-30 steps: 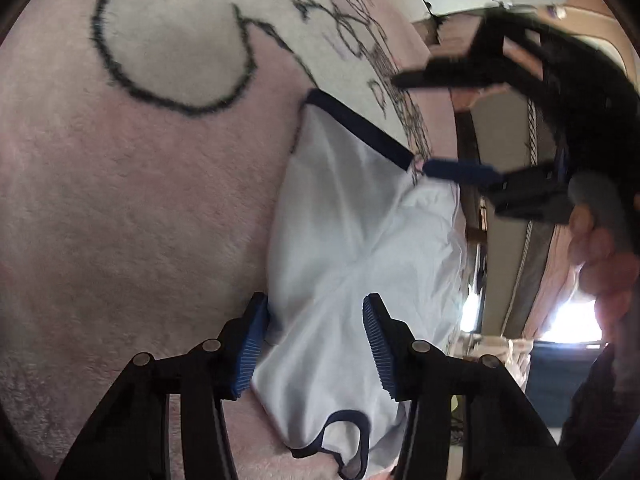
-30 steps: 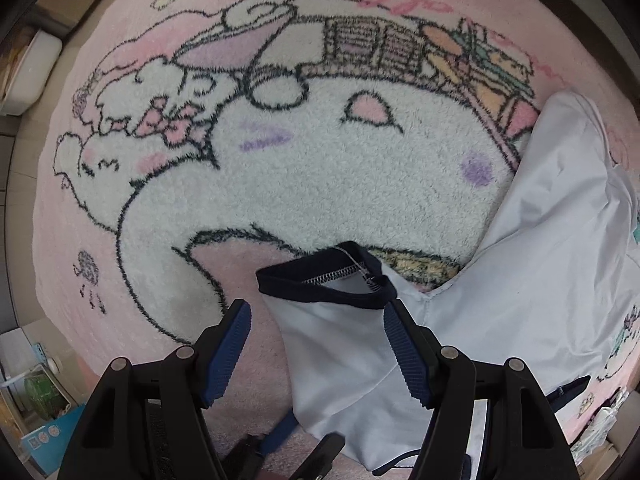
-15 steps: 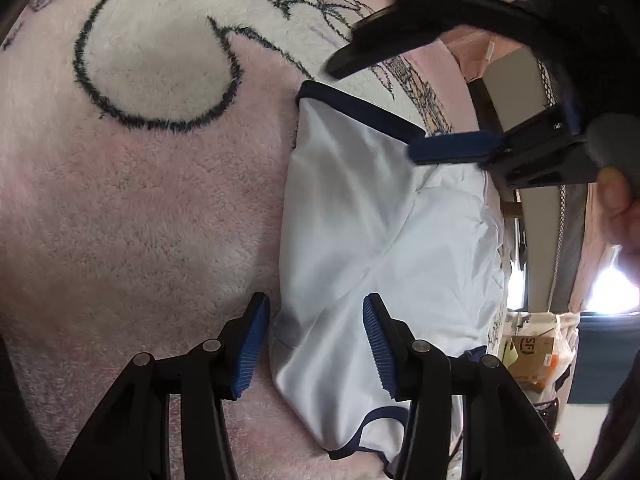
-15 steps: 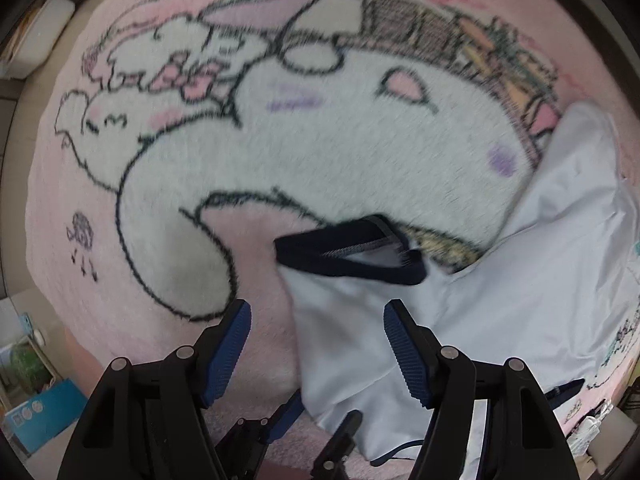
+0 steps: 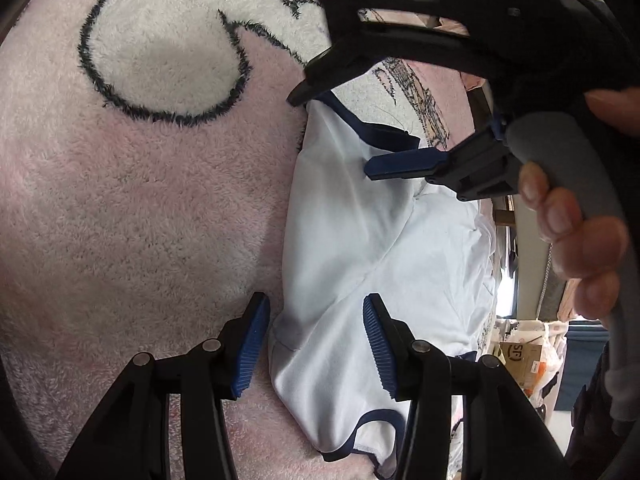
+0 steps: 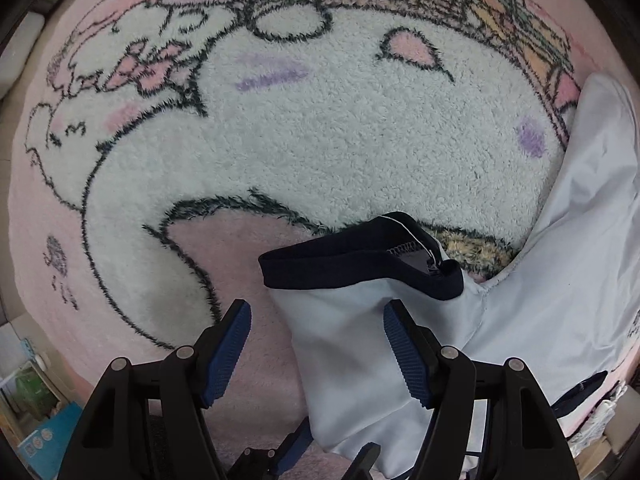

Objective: Fold clothes

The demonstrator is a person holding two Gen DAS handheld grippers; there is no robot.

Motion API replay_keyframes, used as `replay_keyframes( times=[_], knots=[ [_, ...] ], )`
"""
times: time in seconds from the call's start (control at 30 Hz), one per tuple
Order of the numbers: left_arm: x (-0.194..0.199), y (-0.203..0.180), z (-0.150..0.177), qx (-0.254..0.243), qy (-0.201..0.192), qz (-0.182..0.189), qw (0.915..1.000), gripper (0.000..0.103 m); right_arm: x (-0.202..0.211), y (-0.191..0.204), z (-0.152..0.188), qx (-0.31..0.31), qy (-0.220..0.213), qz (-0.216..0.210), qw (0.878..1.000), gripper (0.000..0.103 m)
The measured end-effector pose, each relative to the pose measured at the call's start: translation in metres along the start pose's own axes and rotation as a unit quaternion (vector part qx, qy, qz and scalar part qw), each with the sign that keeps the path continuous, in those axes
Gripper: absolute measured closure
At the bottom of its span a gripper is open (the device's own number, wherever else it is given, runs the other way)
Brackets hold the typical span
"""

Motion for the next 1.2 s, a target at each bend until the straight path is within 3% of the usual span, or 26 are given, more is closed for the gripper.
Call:
replay_keyframes(
  times=[0.23, 0.37, 0.5, 0.53, 0.57, 0.73, 0.97, 1.1, 1.2],
  knots=[
    [-0.002, -0.002, 0.001, -0.001, 0.000, 0.000, 1.0000, 0.057, -0.013, 0.005, -0.001, 0.024, -0.002, 0.035, 0.999, 0.040],
    [-0.004, -0.006, 0.002, -0.012, 0.000, -0.007, 0.9999, 0.058, -0.007, 0.007, -0.002, 0.040, -0.019, 0.029, 0.999, 0.061],
    [-0.006, -0.009, 0.004, -0.015, 0.001, -0.007, 0.9999, 0.058, -0.004, 0.002, -0.002, 0.046, -0.027, 0.016, 0.998, 0.074],
    [-0.007, -0.008, 0.004, -0.011, 0.002, -0.007, 0.9999, 0.060, -0.002, -0.001, -0.002, 0.045, -0.030, 0.009, 0.998, 0.083],
    [-0.008, -0.007, 0.004, -0.008, 0.002, -0.009, 0.9999, 0.069, -0.001, -0.005, -0.002, 0.040, -0.033, -0.004, 0.999, 0.089],
    [-0.012, -0.009, 0.007, -0.002, 0.007, -0.002, 1.0000, 0.087, 0.004, -0.027, -0.003, 0.008, -0.044, -0.090, 0.995, 0.095],
    [-0.019, -0.033, 0.009, -0.030, 0.007, 0.012, 0.9995, 0.092, 0.010, -0.052, 0.001, -0.031, -0.051, -0.210, 0.976, 0.095],
    [-0.024, -0.041, 0.011, -0.045, 0.005, 0.004, 0.9989, 0.094, 0.017, -0.067, 0.005, -0.046, -0.059, -0.260, 0.963, 0.095],
    [-0.032, -0.048, 0.015, -0.044, 0.014, 0.018, 0.9988, 0.098, 0.020, -0.061, 0.013, -0.047, -0.069, -0.280, 0.956, 0.095]
  ],
)
Point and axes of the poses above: each gripper's, at about its wrist camera, not at the fingertips, and x roughly against the way its jaws point, y to its left, z to its underside, the point moved 5 cm from there along -x, roughly the way its jaws point, and after that the axes turned 8 degrees about -z, right-handed, at the moved point
